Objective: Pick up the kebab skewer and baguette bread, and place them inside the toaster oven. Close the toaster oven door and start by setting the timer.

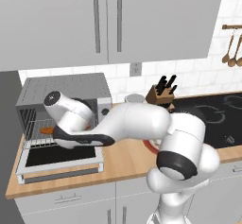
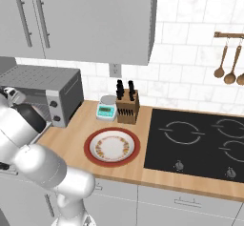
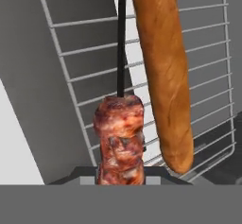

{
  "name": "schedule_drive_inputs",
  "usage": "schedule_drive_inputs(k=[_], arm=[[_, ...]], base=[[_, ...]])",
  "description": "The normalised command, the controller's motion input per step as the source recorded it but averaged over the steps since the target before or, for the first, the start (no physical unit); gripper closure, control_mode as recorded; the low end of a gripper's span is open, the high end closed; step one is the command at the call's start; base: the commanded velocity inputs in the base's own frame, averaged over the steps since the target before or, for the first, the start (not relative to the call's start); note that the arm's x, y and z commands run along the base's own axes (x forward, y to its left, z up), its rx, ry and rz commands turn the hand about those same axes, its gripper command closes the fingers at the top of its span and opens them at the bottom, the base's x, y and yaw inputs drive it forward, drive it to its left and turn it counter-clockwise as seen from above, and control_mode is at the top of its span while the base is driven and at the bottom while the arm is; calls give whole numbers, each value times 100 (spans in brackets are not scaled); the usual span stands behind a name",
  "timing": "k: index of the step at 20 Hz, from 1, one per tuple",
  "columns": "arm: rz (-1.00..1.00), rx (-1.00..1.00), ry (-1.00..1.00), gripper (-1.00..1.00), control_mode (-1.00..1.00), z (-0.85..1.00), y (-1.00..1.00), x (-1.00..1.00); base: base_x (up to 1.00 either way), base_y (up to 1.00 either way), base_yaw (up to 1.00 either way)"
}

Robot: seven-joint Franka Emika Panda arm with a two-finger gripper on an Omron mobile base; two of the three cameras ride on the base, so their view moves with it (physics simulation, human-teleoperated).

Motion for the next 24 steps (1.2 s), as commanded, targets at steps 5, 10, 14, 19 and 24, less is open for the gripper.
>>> schedule_drive_inputs(k=[5,10,14,19,24], arm=[[0,1,-8,100,-100,-25,6,0],[0,1,-9,100,-100,-17,4,0],[0,5,-7,100,-100,-5,19,2],[0,5,-6,100,-100,0,21,9],[0,2,-4,100,-100,0,8,13]], base=[[0,0,0],[0,0,0],[0,0,0],[0,0,0],[0,0,0]])
